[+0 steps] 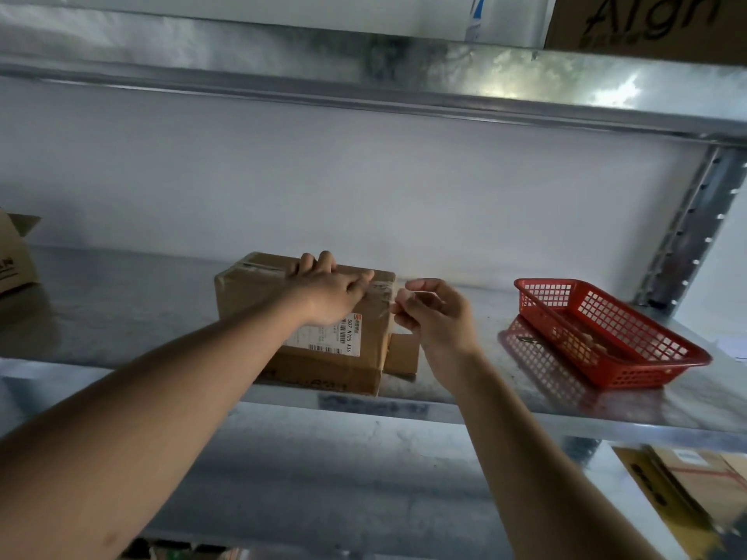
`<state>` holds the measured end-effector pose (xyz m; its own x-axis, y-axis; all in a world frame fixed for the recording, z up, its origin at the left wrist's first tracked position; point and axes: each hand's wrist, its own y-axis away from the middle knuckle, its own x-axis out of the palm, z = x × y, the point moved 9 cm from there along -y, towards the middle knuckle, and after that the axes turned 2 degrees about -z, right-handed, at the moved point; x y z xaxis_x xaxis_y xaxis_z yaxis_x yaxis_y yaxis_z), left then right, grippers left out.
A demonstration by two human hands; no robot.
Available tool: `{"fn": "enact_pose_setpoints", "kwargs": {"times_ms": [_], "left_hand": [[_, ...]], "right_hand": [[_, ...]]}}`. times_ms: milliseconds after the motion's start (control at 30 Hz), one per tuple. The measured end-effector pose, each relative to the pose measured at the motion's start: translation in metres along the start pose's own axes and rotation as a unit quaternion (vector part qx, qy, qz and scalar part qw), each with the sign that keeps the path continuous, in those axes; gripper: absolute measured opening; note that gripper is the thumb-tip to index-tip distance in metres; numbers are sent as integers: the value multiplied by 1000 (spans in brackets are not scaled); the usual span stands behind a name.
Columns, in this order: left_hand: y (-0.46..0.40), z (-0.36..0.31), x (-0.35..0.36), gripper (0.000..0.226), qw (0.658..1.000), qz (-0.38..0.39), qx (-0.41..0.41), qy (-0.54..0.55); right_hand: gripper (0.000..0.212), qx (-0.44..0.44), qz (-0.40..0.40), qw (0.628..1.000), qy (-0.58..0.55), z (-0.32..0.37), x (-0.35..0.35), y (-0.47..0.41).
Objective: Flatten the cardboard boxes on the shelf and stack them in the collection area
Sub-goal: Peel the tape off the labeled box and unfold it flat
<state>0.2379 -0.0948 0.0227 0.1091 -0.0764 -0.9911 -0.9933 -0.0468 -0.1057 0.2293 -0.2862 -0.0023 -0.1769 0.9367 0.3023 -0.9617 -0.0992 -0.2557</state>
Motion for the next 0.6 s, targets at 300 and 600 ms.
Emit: {"fn": "enact_pose_setpoints", "kwargs": {"times_ms": [300, 600], "left_hand": [[-7, -1, 3, 55, 999, -34, 13, -1], [2, -15, -1, 59, 993, -112, 24, -24]], "right_hand": [[18, 55, -111, 981, 151, -21, -7, 7], [3, -210, -186, 834, 476, 30, 10, 29]]}}
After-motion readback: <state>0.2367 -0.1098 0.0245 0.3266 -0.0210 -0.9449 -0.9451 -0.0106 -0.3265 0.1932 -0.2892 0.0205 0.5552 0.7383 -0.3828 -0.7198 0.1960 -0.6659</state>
